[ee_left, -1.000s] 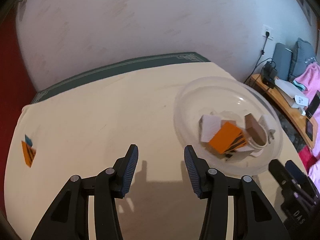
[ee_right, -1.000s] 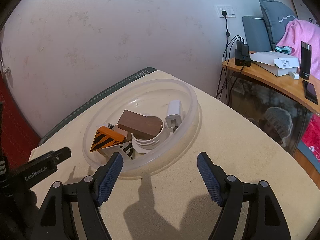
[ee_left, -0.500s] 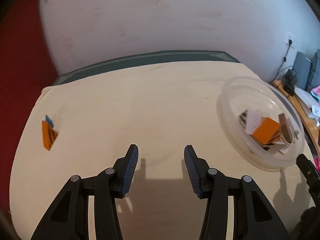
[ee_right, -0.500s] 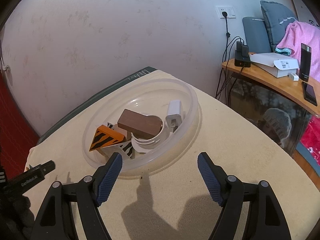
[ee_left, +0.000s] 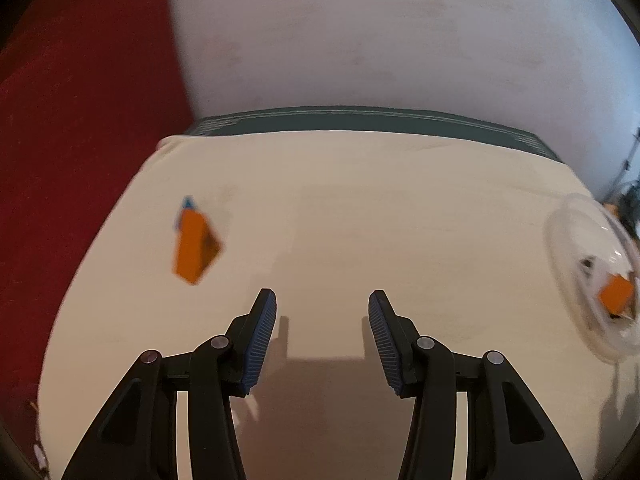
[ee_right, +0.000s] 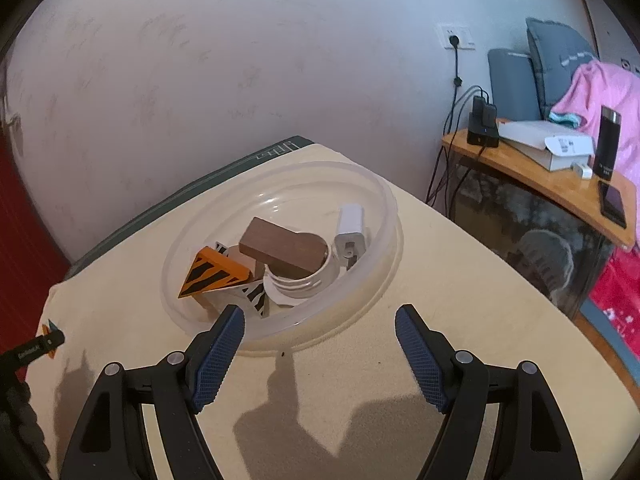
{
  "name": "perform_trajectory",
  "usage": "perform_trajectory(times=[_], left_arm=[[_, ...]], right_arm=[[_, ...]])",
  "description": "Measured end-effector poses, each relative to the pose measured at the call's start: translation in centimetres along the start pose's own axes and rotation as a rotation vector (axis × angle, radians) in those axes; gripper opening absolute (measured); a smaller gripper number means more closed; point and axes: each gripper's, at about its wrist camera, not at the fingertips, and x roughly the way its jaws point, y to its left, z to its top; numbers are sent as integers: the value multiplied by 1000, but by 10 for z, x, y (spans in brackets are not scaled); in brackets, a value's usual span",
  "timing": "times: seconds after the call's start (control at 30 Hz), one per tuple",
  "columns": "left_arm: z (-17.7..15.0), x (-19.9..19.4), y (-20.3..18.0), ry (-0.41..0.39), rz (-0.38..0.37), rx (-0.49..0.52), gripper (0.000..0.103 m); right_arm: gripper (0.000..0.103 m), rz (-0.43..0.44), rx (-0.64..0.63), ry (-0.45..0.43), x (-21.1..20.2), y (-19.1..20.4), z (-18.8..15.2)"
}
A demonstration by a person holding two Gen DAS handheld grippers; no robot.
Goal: Organize rigid objects
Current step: 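Move the left gripper to the orange wooden square beside the blue block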
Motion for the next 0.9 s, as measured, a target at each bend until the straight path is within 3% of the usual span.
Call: perform_trajectory(times=[0.5, 0.8, 0.9], left_arm=[[12, 26, 83, -9, 104, -137, 50], [23, 47, 101, -30, 96, -143, 50], [26, 49, 100, -35, 58, -144, 52]], right_arm=[[84, 92, -142, 13, -15, 46, -20], [85, 150, -259, 35, -22, 77, -44], [86, 153, -269, 38, -24, 80, -45]])
